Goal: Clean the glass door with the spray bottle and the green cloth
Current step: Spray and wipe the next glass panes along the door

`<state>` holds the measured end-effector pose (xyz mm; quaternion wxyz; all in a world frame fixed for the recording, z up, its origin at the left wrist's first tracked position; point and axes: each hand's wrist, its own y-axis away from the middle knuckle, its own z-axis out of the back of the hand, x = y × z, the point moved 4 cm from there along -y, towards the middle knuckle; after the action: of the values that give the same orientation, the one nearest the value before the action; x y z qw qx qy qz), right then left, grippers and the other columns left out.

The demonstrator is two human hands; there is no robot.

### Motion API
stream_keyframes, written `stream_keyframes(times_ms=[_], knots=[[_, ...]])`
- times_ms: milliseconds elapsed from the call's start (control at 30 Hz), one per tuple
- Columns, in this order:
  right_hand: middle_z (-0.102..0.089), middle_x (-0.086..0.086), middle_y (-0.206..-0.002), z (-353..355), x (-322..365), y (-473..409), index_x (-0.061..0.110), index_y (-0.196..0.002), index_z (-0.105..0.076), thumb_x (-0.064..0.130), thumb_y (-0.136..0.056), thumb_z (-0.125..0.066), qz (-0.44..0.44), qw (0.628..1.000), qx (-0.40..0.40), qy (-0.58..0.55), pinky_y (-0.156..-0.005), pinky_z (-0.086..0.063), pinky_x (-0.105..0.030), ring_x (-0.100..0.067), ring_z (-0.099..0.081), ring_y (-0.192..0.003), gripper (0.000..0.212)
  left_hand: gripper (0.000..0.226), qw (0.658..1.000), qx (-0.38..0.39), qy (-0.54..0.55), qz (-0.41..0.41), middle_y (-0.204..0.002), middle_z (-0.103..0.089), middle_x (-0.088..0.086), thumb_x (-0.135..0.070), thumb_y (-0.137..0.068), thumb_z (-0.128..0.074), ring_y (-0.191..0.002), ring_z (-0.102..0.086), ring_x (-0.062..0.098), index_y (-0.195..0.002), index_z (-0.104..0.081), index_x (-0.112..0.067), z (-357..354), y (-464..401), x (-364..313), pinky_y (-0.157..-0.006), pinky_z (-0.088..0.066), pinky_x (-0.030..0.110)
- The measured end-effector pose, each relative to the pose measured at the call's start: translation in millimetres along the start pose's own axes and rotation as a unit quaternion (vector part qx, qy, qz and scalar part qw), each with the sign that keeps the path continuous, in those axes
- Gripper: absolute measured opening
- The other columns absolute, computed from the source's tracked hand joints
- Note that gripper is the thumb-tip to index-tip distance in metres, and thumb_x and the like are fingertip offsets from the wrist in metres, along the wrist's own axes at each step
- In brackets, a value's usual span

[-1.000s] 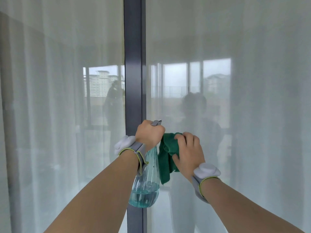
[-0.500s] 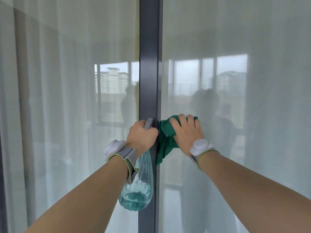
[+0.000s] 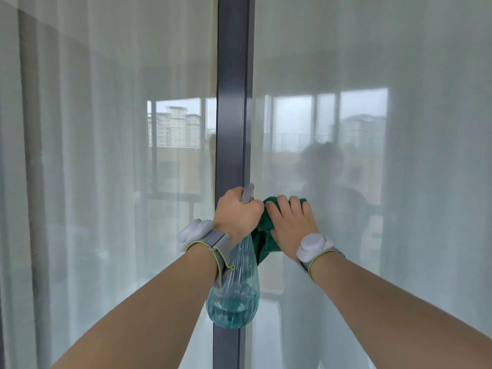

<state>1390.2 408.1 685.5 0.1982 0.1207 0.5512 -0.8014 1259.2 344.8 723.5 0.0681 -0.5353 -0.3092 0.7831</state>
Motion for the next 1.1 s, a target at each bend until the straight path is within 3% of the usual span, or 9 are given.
stream_keyframes(times_ms=[200, 400, 533, 667, 900, 1100], knots=[[-0.051, -0.011, -0.101, 25.7, -45.5, -38.9, 0.014, -0.116, -0.053, 0.025, -0.067, -0.070, -0.092, 0.994, -0.046, -0.033, -0.073, -0.036, -0.041, -0.030, -0.045, -0.086, 0.054, 0.020, 1.000, -0.007, -0.001, -0.024, -0.067, -0.050, 0.004, -0.029, -0.064, -0.047, -0.064, -0.043, 0.025, -0.075, -0.052, -0.012, 2.8, -8.3, -11.0, -0.062, -0.038, 0.035], [-0.050, -0.009, -0.106, 9.3, -33.6, 16.4, 0.017, -0.119, -0.052, 0.027, -0.065, -0.072, -0.070, 0.995, -0.011, -0.065, -0.072, -0.039, -0.040, -0.031, -0.045, -0.089, 0.058, 0.011, 0.999, 0.011, 0.032, -0.015, -0.059, -0.038, -0.006, -0.023, -0.070, -0.049, -0.056, -0.030, 0.019, -0.065, -0.040, -0.020, -9.5, 1.6, -0.1, -0.055, -0.028, 0.028], [-0.051, -0.006, -0.107, 4.5, -40.9, 52.8, 0.021, -0.116, -0.055, 0.022, -0.059, -0.074, -0.003, 0.997, 0.013, -0.070, -0.072, -0.040, -0.038, -0.029, -0.045, -0.090, 0.060, 0.013, 0.997, 0.056, 0.043, 0.004, -0.067, -0.038, 0.002, -0.020, -0.066, -0.050, -0.064, -0.030, 0.022, -0.067, -0.037, -0.016, -26.7, 2.6, 2.7, -0.058, -0.026, 0.031], [-0.050, -0.005, -0.107, 11.7, -58.7, 61.0, 0.022, -0.115, -0.056, 0.019, -0.059, -0.072, -0.020, 0.998, 0.023, -0.062, -0.072, -0.040, -0.038, -0.030, -0.045, -0.090, 0.059, 0.014, 0.995, 0.094, 0.045, 0.000, -0.076, -0.038, 0.006, -0.017, -0.064, -0.050, -0.075, -0.032, 0.023, -0.071, -0.038, -0.015, -49.9, 2.2, -14.3, -0.069, -0.025, 0.040], [-0.050, -0.005, -0.107, 19.0, -89.2, 85.3, 0.023, -0.115, -0.052, 0.019, -0.056, -0.071, -0.053, 0.997, 0.033, -0.051, -0.071, -0.041, -0.038, -0.030, -0.045, -0.089, 0.062, 0.022, 0.990, 0.139, 0.024, 0.015, -0.064, -0.033, 0.001, -0.016, -0.059, -0.048, -0.073, -0.029, 0.024, -0.052, -0.028, -0.023, -100.7, 10.9, -45.5, -0.060, -0.022, 0.036], [-0.050, -0.004, -0.107, 19.5, -104.3, 102.7, 0.023, -0.115, -0.052, 0.020, -0.056, -0.072, -0.066, 0.996, 0.039, -0.040, -0.069, -0.042, -0.038, -0.029, -0.046, -0.088, 0.063, 0.011, 0.991, 0.131, -0.007, 0.017, -0.070, -0.051, 0.007, -0.021, -0.056, -0.044, -0.066, -0.046, 0.026, -0.063, -0.039, -0.014, -124.3, 18.4, -60.1, -0.063, -0.033, 0.034]])
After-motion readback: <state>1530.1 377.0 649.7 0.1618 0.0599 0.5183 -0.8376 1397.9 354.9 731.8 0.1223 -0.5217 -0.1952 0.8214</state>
